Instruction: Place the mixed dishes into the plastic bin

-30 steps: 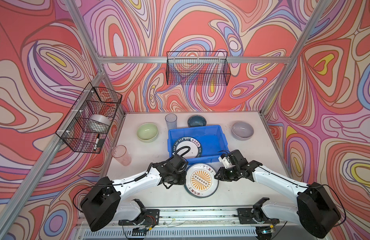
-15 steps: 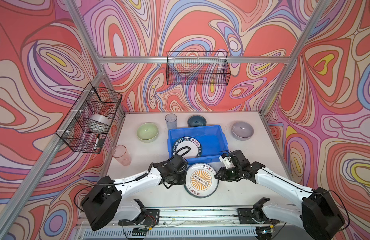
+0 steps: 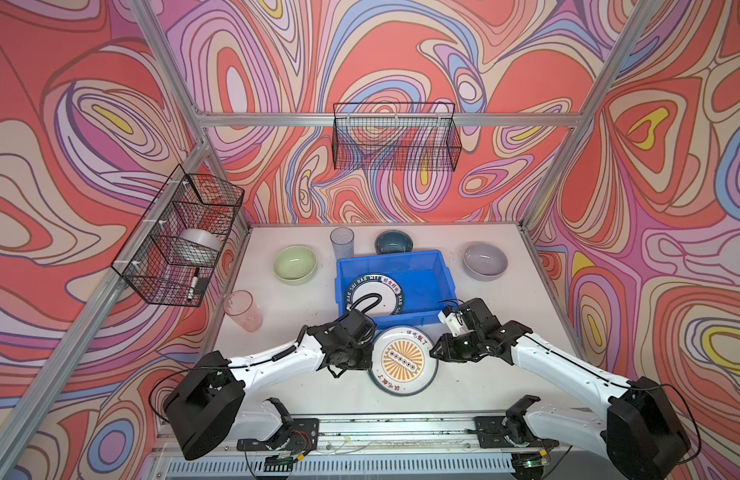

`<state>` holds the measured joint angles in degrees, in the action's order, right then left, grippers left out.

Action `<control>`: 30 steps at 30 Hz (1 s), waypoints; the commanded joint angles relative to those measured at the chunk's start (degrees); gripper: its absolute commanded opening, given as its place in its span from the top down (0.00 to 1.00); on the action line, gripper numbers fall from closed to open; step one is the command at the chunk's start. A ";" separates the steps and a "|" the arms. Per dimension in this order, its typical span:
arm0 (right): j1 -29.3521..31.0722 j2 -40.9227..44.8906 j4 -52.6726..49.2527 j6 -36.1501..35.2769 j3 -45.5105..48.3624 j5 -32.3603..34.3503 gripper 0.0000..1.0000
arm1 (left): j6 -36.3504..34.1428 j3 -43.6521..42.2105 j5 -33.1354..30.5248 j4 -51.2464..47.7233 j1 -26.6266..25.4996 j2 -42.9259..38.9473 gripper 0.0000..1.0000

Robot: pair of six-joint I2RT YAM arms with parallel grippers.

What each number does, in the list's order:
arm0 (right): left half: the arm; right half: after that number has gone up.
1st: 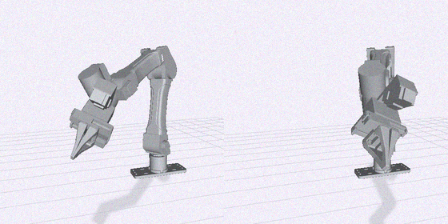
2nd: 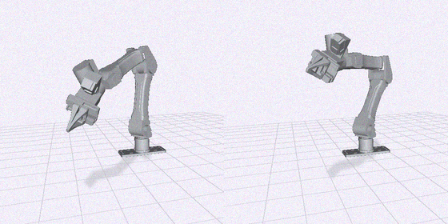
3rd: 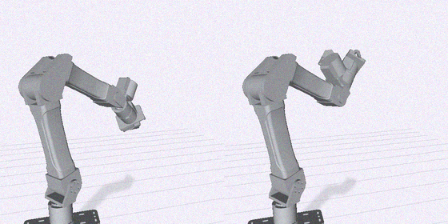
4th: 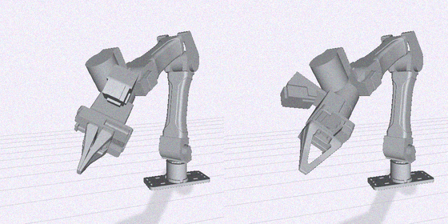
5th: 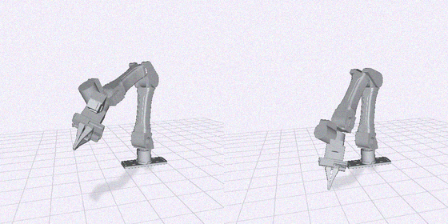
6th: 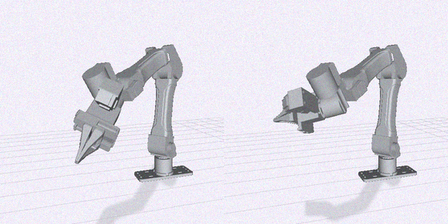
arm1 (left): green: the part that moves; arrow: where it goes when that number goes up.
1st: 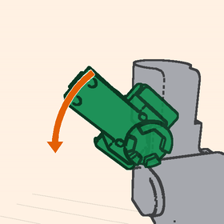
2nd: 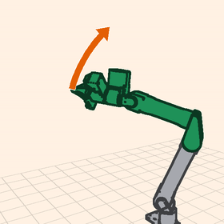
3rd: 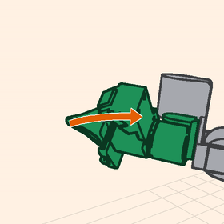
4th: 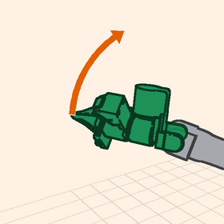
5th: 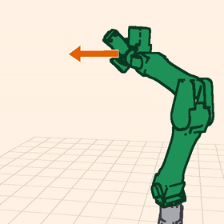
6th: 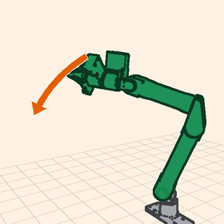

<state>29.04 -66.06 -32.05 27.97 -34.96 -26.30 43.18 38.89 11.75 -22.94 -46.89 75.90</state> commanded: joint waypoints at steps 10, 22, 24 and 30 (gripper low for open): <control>0.41 0.14 -1.51 -1.44 -2.33 0.44 0.68 | 0.68 -0.11 -0.64 0.13 -0.43 1.27 0.85; 0.41 -1.75 -3.33 0.32 -2.38 7.32 0.69 | 0.60 -0.12 -0.48 0.55 -0.48 2.24 0.87; 0.41 -2.35 -3.80 0.32 -2.57 8.08 0.71 | 0.65 -0.12 -0.55 0.50 -0.48 2.24 0.87; 0.41 -2.77 -2.57 0.46 -2.60 5.40 0.73 | 0.77 -0.08 -0.53 0.57 -0.43 2.41 0.87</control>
<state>29.08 -68.86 -34.98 28.16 -36.53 -20.23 43.18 38.89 11.75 -20.73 -46.89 76.82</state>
